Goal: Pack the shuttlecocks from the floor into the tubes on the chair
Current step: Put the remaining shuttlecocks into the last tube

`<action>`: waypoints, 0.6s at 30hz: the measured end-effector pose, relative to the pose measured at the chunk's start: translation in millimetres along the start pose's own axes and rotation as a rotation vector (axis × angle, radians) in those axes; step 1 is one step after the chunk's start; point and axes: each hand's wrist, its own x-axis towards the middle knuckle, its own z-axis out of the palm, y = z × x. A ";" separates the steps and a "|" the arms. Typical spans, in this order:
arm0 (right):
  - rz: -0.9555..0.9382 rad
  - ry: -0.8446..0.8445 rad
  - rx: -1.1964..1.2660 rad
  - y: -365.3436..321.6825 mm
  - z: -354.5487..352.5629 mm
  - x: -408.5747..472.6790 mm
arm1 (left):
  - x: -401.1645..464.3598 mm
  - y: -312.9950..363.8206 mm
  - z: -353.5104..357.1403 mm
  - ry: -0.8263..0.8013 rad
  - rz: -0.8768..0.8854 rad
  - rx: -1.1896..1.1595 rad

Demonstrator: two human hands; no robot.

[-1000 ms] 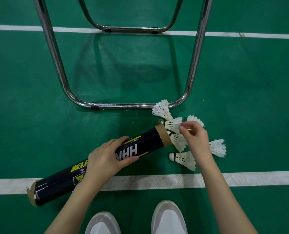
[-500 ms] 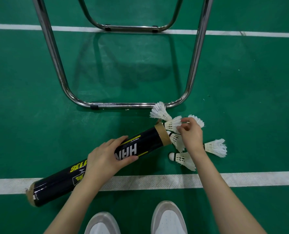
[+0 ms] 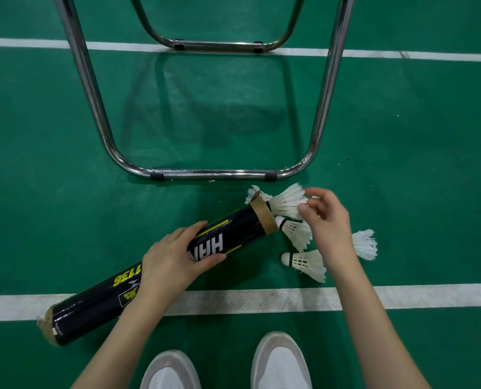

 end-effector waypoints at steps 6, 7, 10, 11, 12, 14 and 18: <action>0.048 -0.138 0.068 4.4 16.7 -17.6 | -2.1 3.1 1.9 0.018 0.024 0.019; 0.052 -0.159 0.082 5.2 18.4 -20.2 | -2.1 3.5 2.3 0.020 0.027 0.021; 0.034 -0.176 0.142 5.1 20.7 -23.8 | -1.5 3.4 2.6 0.025 0.030 0.012; 0.034 -0.180 0.158 4.4 21.6 -24.0 | -1.5 3.2 2.9 0.026 0.032 0.010; 0.038 -0.191 0.162 3.7 22.4 -23.9 | -1.6 3.1 3.0 0.027 0.033 0.010; 0.049 -0.209 0.117 4.5 24.8 -23.0 | -2.3 2.9 3.0 0.034 0.036 0.010; 0.070 -0.203 0.043 6.2 28.1 -23.0 | -4.8 3.9 2.5 0.039 0.048 0.006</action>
